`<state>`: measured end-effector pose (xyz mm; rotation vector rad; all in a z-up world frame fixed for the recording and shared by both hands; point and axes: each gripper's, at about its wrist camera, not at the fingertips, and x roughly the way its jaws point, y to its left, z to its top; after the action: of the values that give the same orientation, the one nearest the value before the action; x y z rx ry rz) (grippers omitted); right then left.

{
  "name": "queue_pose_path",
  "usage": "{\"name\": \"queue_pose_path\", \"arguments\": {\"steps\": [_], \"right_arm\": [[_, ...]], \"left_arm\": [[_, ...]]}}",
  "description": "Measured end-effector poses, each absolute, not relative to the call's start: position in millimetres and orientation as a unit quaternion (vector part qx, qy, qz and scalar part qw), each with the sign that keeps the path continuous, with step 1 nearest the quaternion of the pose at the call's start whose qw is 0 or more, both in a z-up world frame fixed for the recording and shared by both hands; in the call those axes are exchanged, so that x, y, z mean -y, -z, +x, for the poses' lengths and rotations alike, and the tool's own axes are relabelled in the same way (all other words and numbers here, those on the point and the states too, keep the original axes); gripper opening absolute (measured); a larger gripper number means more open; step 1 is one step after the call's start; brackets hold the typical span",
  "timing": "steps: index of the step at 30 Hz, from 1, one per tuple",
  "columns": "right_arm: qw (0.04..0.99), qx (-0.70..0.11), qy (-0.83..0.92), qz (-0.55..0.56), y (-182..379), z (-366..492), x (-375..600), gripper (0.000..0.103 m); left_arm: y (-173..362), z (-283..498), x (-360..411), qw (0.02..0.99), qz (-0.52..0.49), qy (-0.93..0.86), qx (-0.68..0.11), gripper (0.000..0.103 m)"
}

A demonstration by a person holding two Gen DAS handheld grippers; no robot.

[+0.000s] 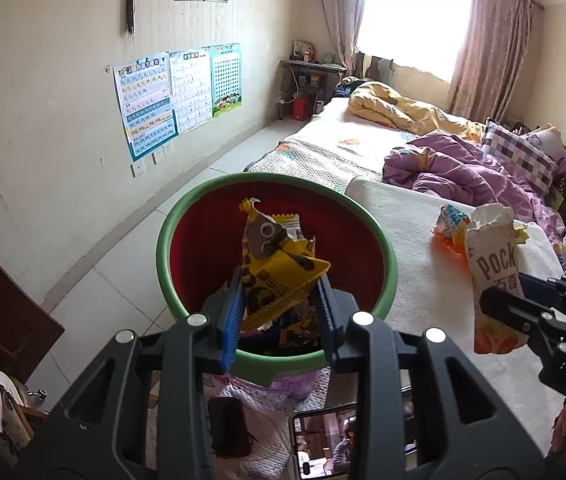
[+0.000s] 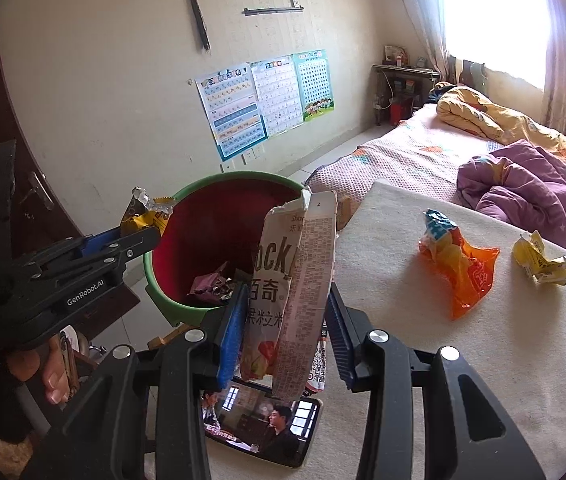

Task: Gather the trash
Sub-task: 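Carry the Pocky box and yellow-black wrapper over the basin and release both, then grasp the orange chip bag with the left tool while the right tool grasps the yellow crumpled wrapper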

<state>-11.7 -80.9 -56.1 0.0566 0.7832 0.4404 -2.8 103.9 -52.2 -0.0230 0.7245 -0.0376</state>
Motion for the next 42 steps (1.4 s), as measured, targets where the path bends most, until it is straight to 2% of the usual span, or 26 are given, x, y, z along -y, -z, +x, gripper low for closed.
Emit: {"name": "queue_pose_path", "arguments": {"steps": [12, 26, 27, 28, 29, 30, 31, 37, 42], "right_arm": [[0.894, -0.386, -0.224, 0.049, 64, 8, 55, 0.039], [0.873, -0.406, -0.252, 0.098, 74, 44, 44, 0.039], [0.872, -0.405, -0.255, 0.105, 74, 47, 44, 0.039], [0.87, -0.404, -0.259, 0.11, 74, 50, 43, 0.045], [0.869, -0.402, -0.263, 0.116, 74, 52, 43, 0.05], [0.868, -0.401, -0.265, 0.122, 73, 53, 45, 0.059], [0.869, -0.399, -0.265, 0.126, 73, 53, 46, 0.062], [0.882, -0.387, -0.234, 0.133, 72, 48, 77, 0.066], [0.915, -0.382, -0.106, 0.075, 79, 59, 156, 0.069]], "left_arm": [[71, 15, -140, 0.926, -0.015, 0.011, -0.378, 0.031], [82, 36, -140, 0.917, -0.014, 0.034, -0.396, 0.032], [83, 39, -140, 0.918, -0.013, 0.032, -0.395, 0.034], [84, 41, -139, 0.919, -0.012, 0.027, -0.394, 0.044], [85, 42, -139, 0.92, -0.011, 0.019, -0.391, 0.062], [86, 43, -139, 0.922, -0.012, 0.014, -0.386, 0.069], [86, 42, -140, 0.924, -0.011, 0.011, -0.382, 0.072], [90, 36, -137, 0.92, -0.024, 0.008, -0.391, 0.072], [82, 19, -123, 0.925, -0.05, 0.013, -0.377, 0.072]]}}
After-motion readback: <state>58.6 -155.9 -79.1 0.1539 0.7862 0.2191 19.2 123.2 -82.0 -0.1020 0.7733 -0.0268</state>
